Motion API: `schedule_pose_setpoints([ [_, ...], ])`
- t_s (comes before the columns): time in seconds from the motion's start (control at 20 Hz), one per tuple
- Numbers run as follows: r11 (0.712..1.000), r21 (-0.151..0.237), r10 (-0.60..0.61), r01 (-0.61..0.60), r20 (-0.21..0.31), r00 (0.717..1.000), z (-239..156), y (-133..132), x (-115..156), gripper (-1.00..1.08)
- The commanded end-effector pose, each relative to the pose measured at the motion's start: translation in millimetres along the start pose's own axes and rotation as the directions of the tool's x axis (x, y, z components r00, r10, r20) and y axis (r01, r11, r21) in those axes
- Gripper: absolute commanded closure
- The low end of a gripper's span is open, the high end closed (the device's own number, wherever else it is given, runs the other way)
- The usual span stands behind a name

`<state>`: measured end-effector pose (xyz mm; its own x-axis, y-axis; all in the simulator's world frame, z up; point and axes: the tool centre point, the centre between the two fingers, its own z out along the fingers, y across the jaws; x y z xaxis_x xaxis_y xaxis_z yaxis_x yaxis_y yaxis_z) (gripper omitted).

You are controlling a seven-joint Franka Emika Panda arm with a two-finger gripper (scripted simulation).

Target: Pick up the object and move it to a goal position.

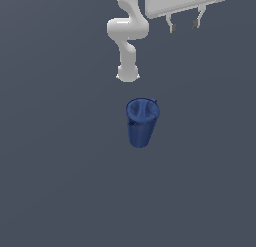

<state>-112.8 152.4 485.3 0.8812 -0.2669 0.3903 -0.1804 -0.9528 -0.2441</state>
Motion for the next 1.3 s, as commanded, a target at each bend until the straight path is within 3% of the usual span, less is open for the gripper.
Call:
schedule_pose_setpoints([
  [0.0,1.0,0.001,0.021,-0.021,-0.033,0.999,-5.8,-15.3,-9.9,-0.2],
  [0.65,0.989,-0.05,0.127,-0.138,-0.186,0.974,15.8,-66.9,-63.7,-0.2],
  [0.95,0.973,-0.099,0.176,-0.206,-0.254,0.951,51.3,-69.4,-84.5,-0.2],
  [1.25,0.945,-0.158,0.224,-0.286,-0.327,0.918,97.9,-54.0,-99.9,-0.2],
])
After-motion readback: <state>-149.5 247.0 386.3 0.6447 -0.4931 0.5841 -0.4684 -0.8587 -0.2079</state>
